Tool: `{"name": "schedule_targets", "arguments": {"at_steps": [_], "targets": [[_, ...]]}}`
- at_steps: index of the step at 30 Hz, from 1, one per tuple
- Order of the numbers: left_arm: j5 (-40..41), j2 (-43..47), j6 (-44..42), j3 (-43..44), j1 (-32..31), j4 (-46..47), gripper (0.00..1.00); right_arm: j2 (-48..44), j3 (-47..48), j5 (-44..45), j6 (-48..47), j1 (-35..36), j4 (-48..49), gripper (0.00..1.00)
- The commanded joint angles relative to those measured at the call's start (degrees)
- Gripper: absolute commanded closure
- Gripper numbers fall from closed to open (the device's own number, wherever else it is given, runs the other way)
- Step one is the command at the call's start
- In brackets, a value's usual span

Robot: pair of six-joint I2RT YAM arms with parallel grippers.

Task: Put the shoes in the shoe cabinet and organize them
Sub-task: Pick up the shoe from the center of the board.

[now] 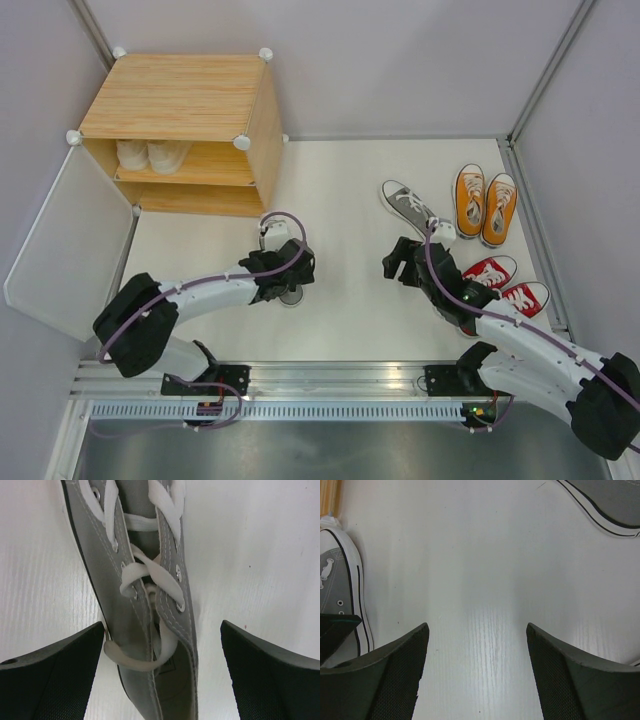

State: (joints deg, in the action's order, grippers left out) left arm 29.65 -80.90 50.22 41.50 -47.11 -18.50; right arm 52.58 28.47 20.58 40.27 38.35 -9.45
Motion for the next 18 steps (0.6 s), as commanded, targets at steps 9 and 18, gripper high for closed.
{"name": "schedule_targets", "arguments": {"at_steps": [9,18], "targets": [[4.63,-5.05,-3.55,0.08,-0.35,8.13,0.01,0.68,-1.57,-3.0,-2.65,-3.1,3.74,0.17],[4.89,-5.5,3.57,-3.17,-0.35,7.51,0.1,-0.28,-2.36,-3.62,-3.27,-4.42,2.95,0.18]]}}
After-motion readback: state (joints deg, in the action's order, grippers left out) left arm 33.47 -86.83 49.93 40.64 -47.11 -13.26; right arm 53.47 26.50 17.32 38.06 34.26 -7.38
